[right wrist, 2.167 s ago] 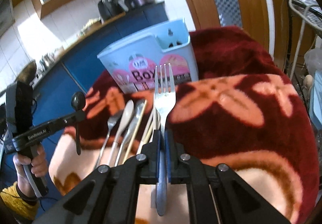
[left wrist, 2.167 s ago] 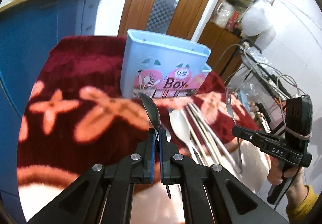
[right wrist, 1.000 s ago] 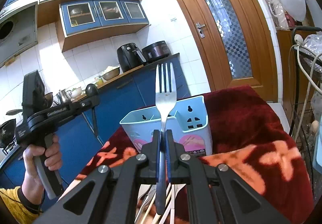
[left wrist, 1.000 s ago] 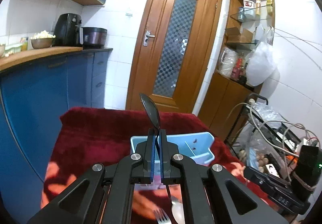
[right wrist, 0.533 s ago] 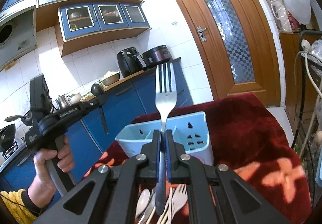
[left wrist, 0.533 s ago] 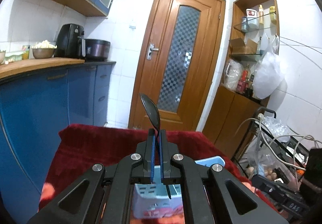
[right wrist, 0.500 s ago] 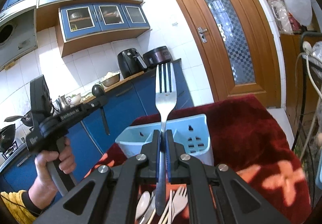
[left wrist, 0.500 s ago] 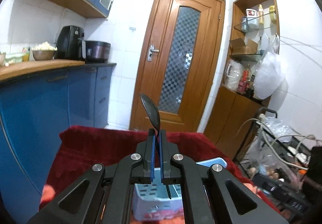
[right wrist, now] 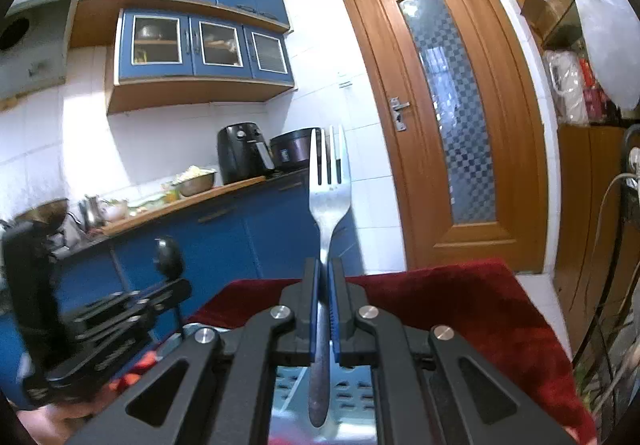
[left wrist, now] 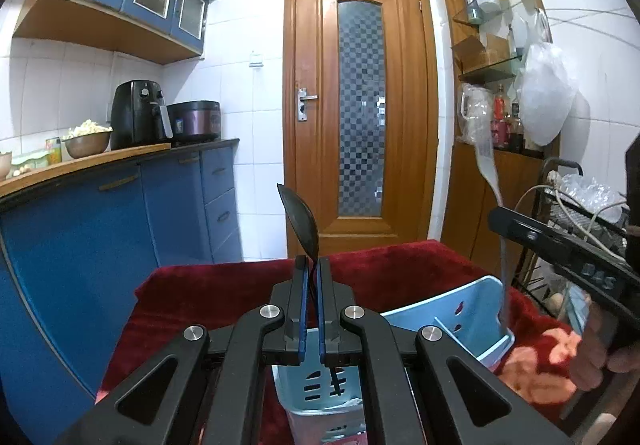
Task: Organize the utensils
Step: 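Carry the black spoon into the blue caddy with the left tool while the right tool lowers the fork in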
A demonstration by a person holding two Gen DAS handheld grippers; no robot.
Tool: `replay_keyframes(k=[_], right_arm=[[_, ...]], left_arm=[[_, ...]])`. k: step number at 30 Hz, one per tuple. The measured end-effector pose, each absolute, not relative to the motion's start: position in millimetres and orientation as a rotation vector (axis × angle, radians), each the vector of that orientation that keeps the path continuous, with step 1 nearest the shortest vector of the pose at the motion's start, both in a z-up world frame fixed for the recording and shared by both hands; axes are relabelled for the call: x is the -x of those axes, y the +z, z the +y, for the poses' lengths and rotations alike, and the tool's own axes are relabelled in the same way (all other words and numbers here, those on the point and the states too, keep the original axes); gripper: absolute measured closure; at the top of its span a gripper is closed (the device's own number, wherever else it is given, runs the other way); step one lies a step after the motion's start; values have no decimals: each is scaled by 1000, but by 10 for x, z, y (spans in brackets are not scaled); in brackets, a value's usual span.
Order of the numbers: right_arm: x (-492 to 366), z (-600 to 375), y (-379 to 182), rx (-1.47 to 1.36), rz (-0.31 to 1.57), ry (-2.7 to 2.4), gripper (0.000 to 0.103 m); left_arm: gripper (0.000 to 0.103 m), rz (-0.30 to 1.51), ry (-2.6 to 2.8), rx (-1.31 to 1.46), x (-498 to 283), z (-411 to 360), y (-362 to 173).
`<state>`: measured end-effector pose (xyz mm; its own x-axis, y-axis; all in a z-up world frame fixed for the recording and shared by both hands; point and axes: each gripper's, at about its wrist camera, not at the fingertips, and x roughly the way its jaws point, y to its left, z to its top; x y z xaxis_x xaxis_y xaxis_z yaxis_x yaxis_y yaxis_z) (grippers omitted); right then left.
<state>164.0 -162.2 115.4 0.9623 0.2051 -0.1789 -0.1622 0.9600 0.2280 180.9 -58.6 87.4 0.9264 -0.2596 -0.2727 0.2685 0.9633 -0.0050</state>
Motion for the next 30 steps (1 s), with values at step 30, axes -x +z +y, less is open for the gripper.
replay_keyframes(k=[30], right_arm=[[-1520,-1545,851,-127,366,194,89]], left_arm=[[81,461,-348,-34,-1657,-666,770]])
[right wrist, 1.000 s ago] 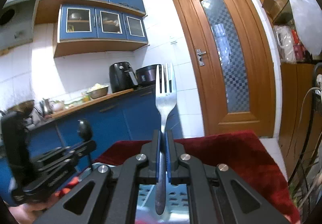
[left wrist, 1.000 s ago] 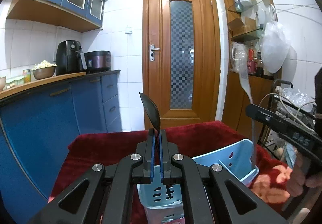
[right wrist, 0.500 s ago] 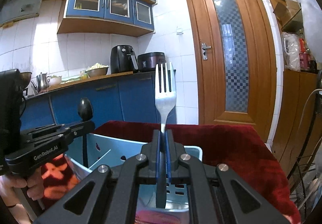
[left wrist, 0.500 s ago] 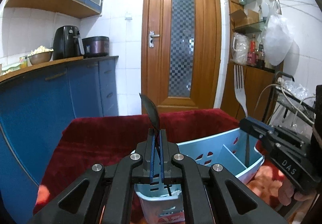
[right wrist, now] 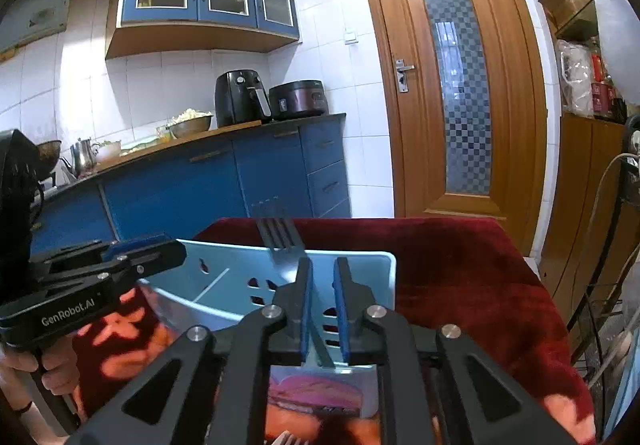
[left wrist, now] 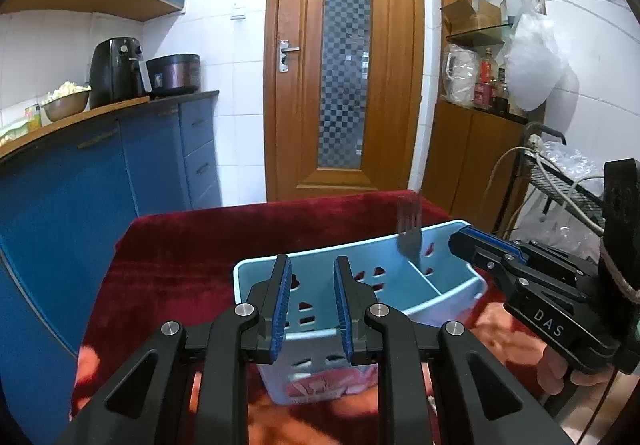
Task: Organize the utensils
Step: 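Carry the black spoon into the blue caddy with the left tool while the right tool lowers the fork in, then open the right tool and bring both tools back to the utensil row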
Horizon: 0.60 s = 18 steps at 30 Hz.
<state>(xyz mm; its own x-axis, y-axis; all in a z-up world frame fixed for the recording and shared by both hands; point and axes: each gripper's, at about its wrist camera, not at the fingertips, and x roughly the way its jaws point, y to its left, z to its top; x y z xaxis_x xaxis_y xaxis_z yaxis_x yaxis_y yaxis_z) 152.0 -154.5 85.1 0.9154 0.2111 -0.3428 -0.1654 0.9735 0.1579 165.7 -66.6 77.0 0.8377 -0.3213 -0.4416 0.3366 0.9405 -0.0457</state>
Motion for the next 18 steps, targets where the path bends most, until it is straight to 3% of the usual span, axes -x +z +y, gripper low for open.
replay_keyframes(k=[8,13,18], right_arm=[[-1265,-1529,997,-165,400,193,75],[-1051,-1503,1072,-173,429,185,60],[-841,-1495,1077,-186,478,157,55]], left_arm=[[81,492,-356,-32,-1413,-604,897],[81,521,-347,-35,-1244,-553,935],[81,582,-343,-11,-1099,-467,923]])
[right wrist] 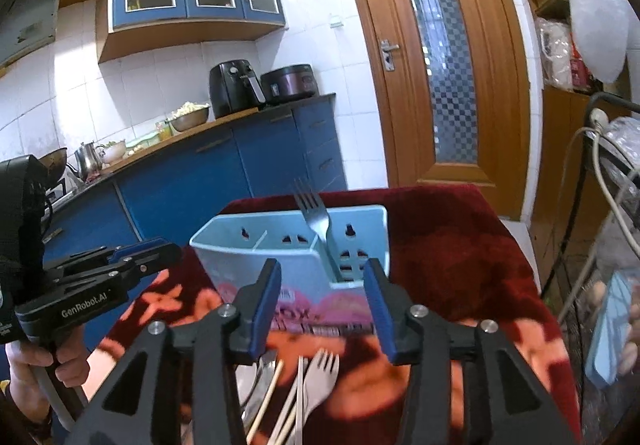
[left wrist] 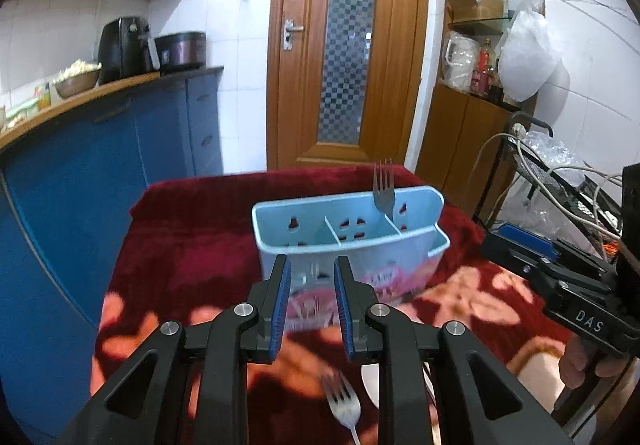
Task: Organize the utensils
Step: 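Open the right tool and bring both tools back to the utensil row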
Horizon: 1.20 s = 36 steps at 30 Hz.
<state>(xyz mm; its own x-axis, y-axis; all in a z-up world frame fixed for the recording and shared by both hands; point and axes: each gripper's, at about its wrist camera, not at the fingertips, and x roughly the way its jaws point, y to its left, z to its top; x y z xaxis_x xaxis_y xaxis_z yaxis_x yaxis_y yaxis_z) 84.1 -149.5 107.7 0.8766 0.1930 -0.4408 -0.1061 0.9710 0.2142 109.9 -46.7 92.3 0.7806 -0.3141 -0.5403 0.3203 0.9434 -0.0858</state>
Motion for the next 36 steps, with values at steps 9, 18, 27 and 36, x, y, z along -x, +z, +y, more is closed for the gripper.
replay_keyframes(k=[9,18,27,36], right_arm=[[-558,-1573,951,-242,582,128,54],[-330,-1625,699,-283,680,110,54],[-202,-1688,567,-298,726,94,54],[-157,-1744,464,-310,752,100,54]], left_arm=[[81,689,-320,-1,-891,-311,786],[81,784,-312,-8,-761,-242,570],[81,894,-314,-18,-730,-273,274],[81,1010,-373,33,-764,-405,80]])
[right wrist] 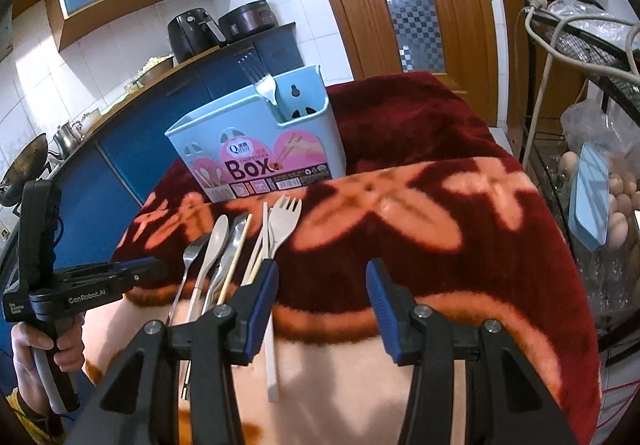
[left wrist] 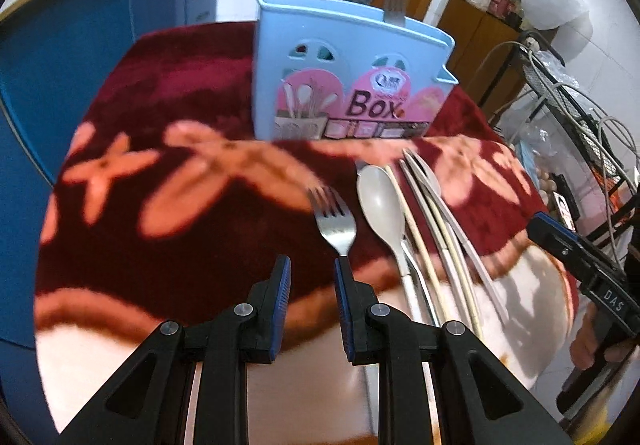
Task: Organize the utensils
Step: 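Open the right tool and bring both tools back to the utensil row, then grasp a silver fork with the left tool while the right tool grasps a white plastic stick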
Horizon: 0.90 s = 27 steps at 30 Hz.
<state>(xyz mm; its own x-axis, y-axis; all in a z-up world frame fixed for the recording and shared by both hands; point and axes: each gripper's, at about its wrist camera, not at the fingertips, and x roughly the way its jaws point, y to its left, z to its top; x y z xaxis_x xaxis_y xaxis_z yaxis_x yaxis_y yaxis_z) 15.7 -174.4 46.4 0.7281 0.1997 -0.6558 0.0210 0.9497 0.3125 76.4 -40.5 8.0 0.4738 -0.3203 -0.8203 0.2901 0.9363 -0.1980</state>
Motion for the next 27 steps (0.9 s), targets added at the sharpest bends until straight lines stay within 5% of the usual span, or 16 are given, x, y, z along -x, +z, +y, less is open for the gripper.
replay_keyframes(k=[14,18,27], right_arm=[[-128,-1793,399,-322,763,102,54],[-132,-1826,382,-329,765,99,54],[-141,-1828,368,-324,775,100,54]], left_arm=[[81,1105,-454,117,-969,-565,-93],[92,1101,-488,143,-994,-576,-102],[100,1100,-538,159,-1054,-688,-173]])
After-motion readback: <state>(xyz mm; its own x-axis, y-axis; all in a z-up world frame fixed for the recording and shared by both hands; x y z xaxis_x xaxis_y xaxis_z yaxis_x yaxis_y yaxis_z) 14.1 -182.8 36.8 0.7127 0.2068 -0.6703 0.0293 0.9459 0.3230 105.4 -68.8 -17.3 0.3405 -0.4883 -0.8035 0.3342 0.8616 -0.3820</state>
